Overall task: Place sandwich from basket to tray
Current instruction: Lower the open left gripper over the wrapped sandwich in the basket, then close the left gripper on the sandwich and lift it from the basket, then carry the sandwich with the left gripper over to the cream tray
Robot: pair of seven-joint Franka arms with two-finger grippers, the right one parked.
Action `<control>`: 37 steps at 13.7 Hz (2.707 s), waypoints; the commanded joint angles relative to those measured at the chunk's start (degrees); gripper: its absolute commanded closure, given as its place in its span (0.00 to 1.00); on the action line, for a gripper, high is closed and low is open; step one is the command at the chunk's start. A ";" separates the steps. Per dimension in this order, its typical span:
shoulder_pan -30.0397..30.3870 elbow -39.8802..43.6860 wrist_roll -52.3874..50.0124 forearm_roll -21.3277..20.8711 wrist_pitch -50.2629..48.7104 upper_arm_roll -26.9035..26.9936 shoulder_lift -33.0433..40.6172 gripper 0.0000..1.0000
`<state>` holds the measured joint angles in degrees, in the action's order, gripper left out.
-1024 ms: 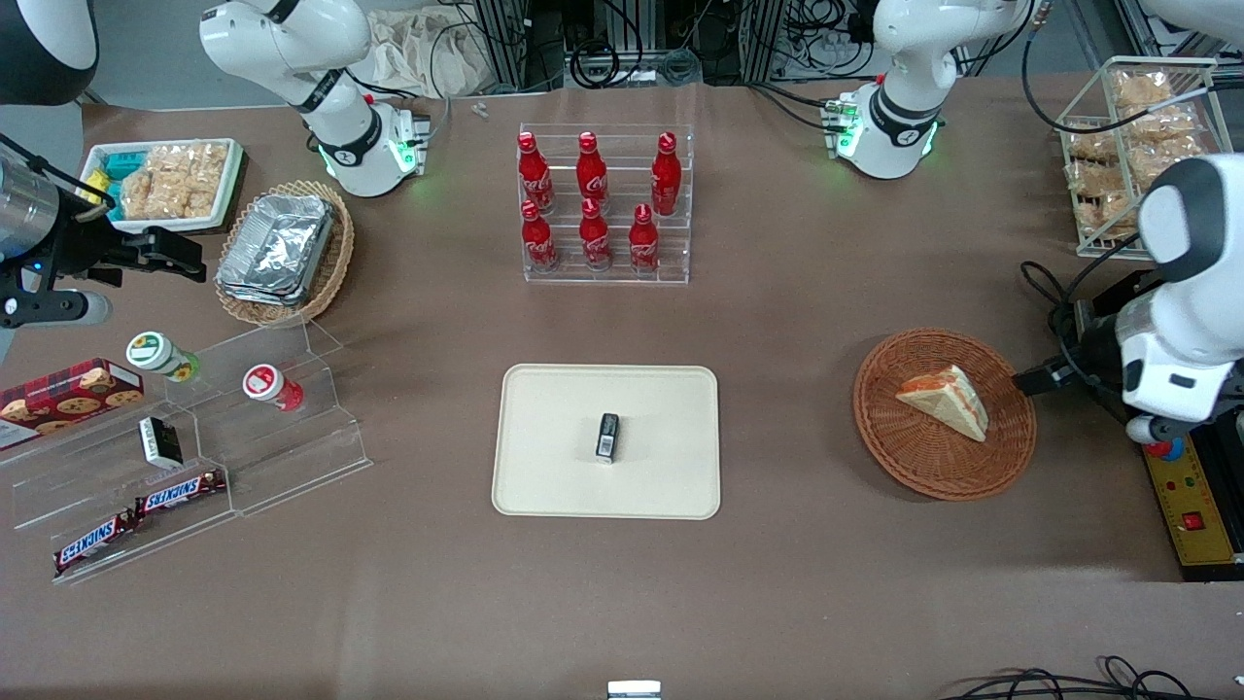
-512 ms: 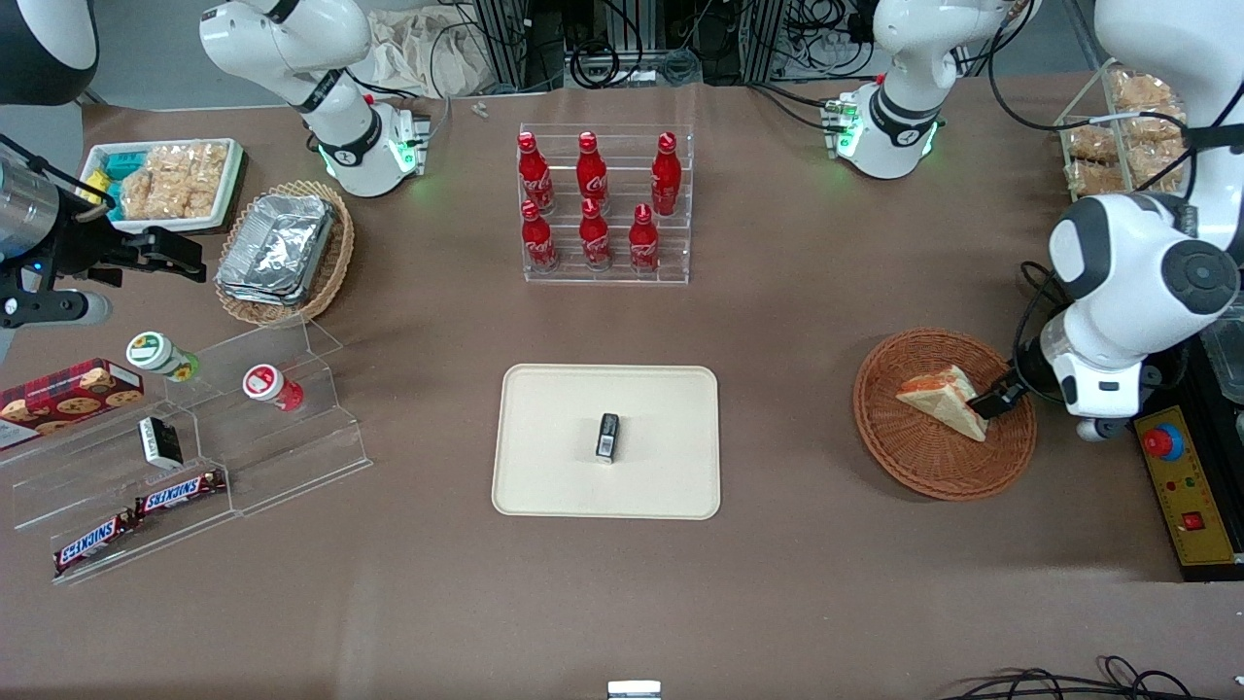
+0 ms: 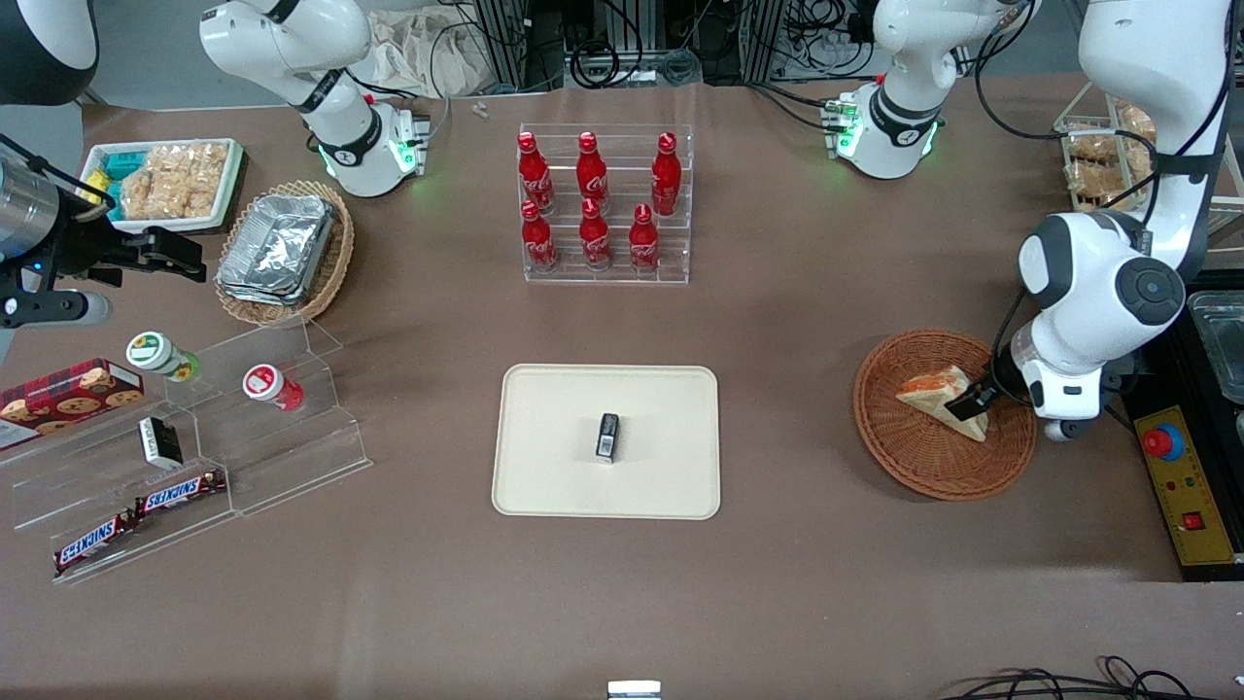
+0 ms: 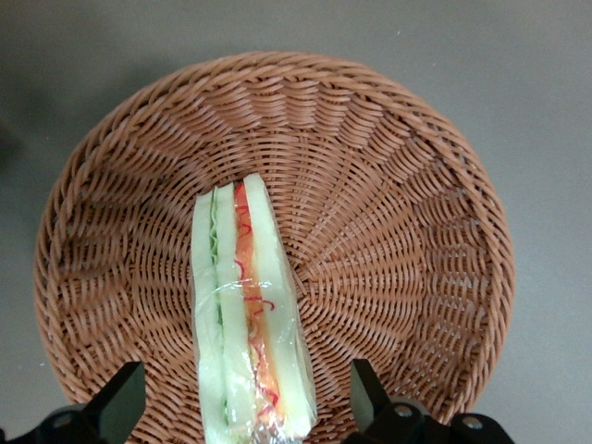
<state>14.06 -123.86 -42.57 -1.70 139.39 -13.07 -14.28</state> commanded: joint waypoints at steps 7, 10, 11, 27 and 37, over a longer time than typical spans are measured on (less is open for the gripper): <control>-0.17 -1.92 -2.08 -0.59 2.46 -0.11 -3.91 0.01; -0.34 -1.48 -2.17 -0.59 3.16 -0.11 -4.70 0.56; -0.87 -1.39 -2.17 -0.68 3.17 -0.03 -4.88 0.81; -3.07 33.03 -1.83 -5.69 -39.95 -3.53 -4.27 1.00; -3.94 47.48 4.86 -10.41 -46.85 -26.02 -18.65 1.00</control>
<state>10.50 -80.13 -39.55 -7.79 92.80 -34.36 -26.17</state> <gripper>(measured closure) 0.797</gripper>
